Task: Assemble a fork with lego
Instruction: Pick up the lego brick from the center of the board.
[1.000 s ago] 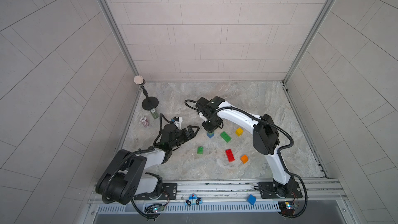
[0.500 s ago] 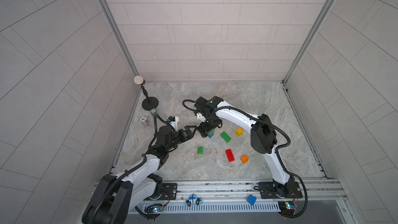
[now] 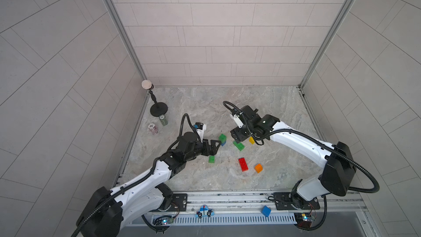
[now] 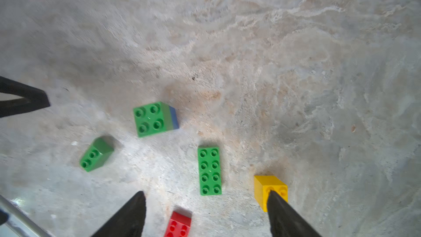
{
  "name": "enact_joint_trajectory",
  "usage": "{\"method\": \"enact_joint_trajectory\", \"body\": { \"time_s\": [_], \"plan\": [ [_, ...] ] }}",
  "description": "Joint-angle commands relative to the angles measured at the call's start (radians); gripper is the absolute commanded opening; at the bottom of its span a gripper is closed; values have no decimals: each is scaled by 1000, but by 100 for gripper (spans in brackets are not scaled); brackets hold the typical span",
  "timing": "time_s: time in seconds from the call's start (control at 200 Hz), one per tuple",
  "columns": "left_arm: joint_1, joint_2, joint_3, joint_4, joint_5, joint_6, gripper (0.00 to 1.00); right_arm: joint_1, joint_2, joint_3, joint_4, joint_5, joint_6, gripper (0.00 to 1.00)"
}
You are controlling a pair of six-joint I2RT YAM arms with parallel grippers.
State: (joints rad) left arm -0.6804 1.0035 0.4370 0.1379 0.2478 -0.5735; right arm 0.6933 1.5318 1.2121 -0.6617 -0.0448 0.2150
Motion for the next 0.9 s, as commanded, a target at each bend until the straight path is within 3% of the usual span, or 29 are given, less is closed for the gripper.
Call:
{"method": "enact_joint_trajectory", "body": {
  "time_s": [0.0,0.345,0.896],
  "plan": [
    [-40,43,19,28,-48,21,96,-26,9,-71,-26,-22,-24,72],
    [-90,104,-19,106,-68,-25,95,-48,143,-104,24,-82,-72,62],
    [-68,59,-108,181,-134,-86,92,-4,238,-74,1,-16,-73,52]
  ]
}}
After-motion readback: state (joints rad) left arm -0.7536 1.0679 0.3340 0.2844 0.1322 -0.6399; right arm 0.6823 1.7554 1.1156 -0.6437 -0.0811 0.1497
